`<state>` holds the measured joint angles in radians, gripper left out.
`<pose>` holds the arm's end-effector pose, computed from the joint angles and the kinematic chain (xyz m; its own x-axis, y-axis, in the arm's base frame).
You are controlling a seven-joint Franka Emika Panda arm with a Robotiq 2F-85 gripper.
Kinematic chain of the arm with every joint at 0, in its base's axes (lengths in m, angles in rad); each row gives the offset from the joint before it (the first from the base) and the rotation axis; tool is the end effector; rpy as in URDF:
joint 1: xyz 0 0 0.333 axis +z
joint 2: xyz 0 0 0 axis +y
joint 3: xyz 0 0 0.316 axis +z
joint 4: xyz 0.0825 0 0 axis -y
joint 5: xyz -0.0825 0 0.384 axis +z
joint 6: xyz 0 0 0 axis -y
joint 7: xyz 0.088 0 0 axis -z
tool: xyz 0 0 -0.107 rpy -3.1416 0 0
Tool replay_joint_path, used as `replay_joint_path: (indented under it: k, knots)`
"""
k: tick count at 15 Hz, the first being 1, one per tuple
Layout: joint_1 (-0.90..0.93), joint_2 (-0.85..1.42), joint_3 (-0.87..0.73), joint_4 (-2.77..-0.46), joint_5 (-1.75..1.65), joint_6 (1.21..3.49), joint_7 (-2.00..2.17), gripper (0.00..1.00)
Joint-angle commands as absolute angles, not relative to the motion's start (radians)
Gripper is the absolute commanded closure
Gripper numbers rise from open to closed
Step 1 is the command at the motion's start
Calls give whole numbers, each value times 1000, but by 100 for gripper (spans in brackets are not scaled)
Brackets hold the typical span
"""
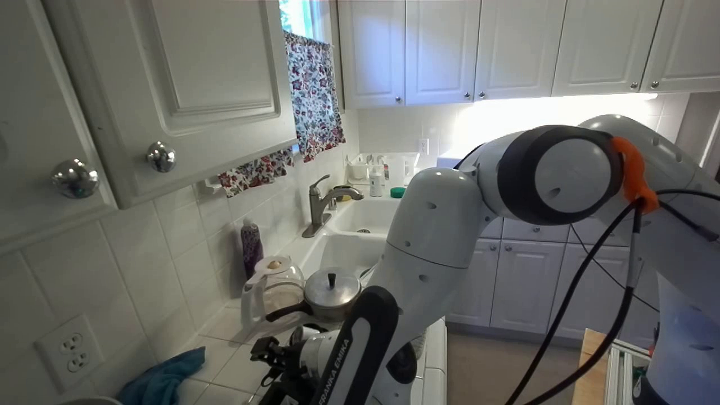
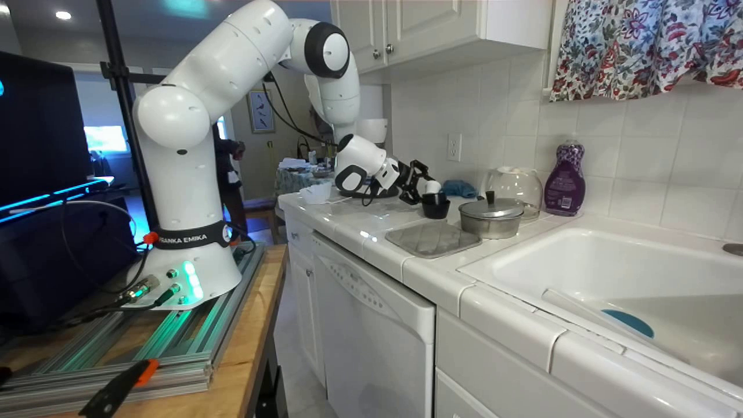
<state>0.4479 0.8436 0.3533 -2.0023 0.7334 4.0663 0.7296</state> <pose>0.4841 0.3294 0.1730 0.3445 -0.8883 0.3037 -0.4006 -0.4317 -0.8082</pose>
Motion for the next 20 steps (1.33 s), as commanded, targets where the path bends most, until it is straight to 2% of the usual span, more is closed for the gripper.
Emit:
replay_joint_path:
  k: [1,2,4,7,10,11,20]
  knots:
    - [427,880,371,-1955,700,4056,719,30]
    - [424,883,371,-1953,696,4055,720,44]
    - [422,890,372,-1945,693,4054,720,44]
    - [419,896,372,-1940,692,4053,720,77]
    - [417,902,373,-1936,689,4052,718,98]
    - [416,904,373,-1936,688,4053,718,100]
    - [423,905,386,-1946,682,4066,721,100]
